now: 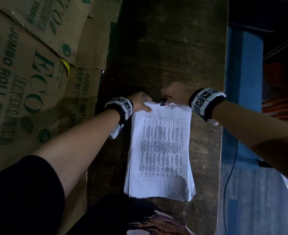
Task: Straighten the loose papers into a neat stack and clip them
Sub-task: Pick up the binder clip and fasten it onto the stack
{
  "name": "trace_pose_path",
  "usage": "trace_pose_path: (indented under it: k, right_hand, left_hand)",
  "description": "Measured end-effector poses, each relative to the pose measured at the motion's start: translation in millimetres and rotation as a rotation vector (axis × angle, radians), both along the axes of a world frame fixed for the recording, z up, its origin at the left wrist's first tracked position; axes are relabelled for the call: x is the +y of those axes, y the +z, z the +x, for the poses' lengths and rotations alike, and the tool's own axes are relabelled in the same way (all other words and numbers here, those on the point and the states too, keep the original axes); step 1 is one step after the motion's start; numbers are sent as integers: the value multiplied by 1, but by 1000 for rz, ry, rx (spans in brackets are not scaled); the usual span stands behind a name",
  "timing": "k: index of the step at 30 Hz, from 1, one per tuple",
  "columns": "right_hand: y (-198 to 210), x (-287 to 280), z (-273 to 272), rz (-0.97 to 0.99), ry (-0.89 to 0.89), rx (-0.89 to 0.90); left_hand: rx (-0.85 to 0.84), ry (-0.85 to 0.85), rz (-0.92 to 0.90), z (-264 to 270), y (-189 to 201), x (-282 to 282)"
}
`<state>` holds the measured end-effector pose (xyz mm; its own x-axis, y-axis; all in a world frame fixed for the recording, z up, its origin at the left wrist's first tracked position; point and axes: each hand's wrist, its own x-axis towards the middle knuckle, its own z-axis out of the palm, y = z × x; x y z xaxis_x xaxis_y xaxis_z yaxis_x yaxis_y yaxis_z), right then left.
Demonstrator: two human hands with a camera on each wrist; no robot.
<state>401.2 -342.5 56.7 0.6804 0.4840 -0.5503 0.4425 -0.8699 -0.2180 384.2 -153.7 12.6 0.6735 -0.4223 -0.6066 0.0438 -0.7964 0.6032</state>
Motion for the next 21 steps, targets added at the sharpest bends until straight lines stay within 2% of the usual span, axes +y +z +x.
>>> trace_pose_path:
  k: [7,13,21]
  right_hand:
    - [12,14,-4,-87,74,-50]
    - [22,23,-6,-139,160,-24]
    - [27,21,-10,-144,111,58]
  left_hand:
    - [-44,15,-68,-8,3,5]
    - [-73,19,-180,-14,12,8]
    - [-44,45,-223,-17,15,11]
